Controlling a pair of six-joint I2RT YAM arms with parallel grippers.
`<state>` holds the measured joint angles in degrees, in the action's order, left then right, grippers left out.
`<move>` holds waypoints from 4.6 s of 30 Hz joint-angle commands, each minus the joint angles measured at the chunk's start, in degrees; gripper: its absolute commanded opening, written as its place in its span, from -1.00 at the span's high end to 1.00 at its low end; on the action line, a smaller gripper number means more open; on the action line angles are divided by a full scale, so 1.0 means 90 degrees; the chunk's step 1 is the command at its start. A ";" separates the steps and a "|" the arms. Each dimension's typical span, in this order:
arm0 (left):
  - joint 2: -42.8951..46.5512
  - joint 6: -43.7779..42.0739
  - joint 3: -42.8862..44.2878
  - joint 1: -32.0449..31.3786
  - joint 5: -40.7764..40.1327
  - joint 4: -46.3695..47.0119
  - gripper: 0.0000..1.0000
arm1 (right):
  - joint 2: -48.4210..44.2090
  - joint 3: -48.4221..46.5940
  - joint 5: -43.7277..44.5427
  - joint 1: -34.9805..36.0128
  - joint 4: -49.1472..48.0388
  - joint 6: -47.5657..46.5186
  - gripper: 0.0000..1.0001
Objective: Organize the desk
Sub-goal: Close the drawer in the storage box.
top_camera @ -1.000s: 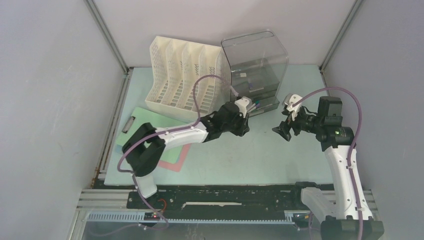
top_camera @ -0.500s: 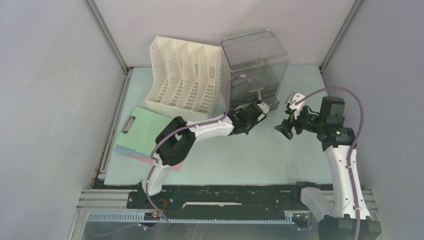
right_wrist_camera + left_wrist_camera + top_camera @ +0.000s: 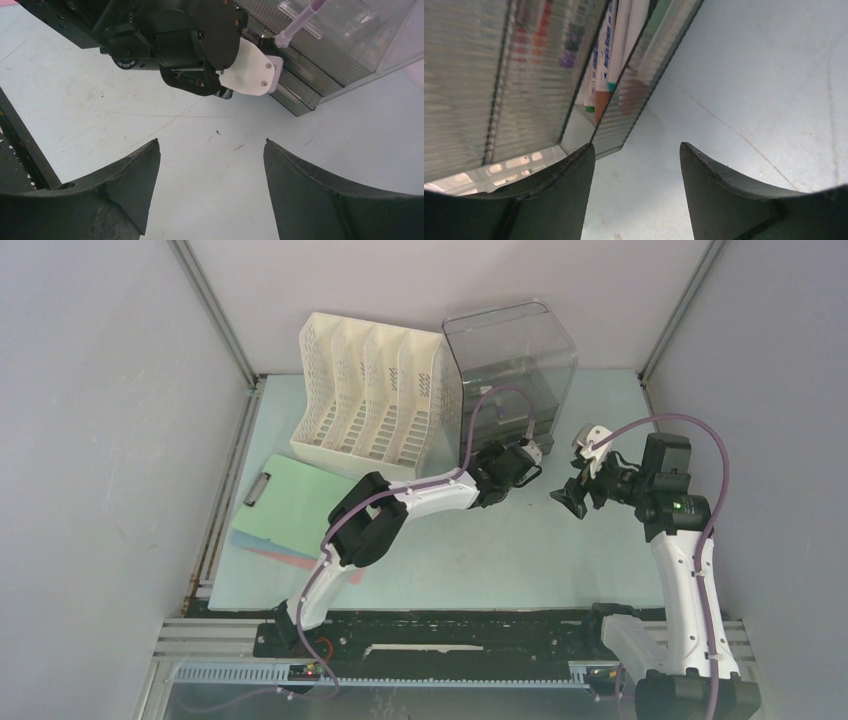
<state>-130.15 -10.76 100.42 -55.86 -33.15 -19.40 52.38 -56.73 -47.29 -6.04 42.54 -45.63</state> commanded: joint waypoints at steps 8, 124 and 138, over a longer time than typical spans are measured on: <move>-0.0097 -0.0059 0.0819 0.0259 0.0478 0.0373 -0.30 | -0.0078 -0.0002 -0.0199 -0.0134 -0.0118 0.0089 -0.64; 0.4467 0.0952 -0.3917 -0.0151 0.1572 0.3258 -0.55 | -0.0256 0.0002 -0.1446 -0.0677 0.0465 -0.0470 -0.65; 0.8053 0.2690 -0.6792 0.0436 0.0869 0.2758 -1.00 | -0.0145 -0.0015 -0.1375 0.0778 0.0286 0.0400 -0.99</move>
<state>-66.00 4.89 43.90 -56.01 -25.76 7.18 49.52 -56.71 -61.69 -5.23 45.95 -45.39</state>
